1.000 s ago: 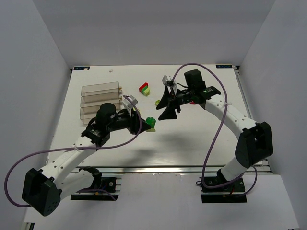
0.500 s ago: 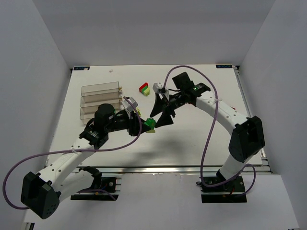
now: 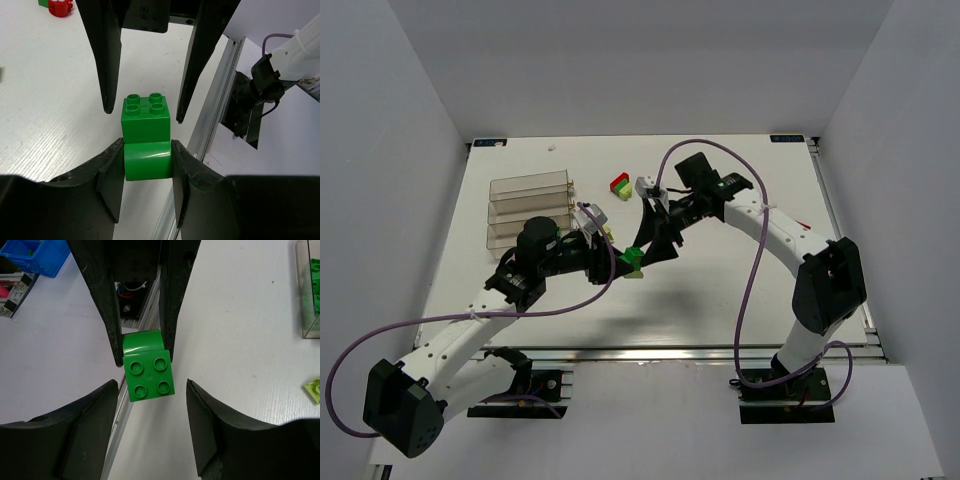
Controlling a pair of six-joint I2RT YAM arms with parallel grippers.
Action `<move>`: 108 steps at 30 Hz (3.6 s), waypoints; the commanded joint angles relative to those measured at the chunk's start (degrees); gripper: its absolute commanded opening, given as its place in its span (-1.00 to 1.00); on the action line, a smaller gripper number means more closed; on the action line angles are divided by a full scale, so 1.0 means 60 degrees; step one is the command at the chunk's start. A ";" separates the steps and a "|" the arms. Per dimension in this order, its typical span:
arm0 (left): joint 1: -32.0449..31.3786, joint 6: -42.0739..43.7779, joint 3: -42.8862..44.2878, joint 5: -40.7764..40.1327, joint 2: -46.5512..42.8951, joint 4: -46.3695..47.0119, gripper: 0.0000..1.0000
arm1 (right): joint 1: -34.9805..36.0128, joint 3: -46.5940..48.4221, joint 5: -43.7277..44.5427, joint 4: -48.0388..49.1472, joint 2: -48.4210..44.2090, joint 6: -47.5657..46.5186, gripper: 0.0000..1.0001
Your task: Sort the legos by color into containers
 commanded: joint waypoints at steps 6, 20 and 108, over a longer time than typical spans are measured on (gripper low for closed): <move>-0.0011 0.0065 -0.0125 0.0168 -0.0239 0.0140 -1.00 | 0.0208 0.0465 -0.0304 0.0142 0.0099 0.0099 0.08; -0.0011 0.0299 -0.0534 0.0080 -0.0443 -0.0138 -1.00 | 0.0180 0.0904 -0.0656 0.0259 0.0231 0.0187 -0.84; 0.0092 -0.3099 0.5486 -0.7730 -0.1001 -0.3582 -1.00 | 0.0577 0.0176 0.1648 0.8456 0.0954 0.6448 0.56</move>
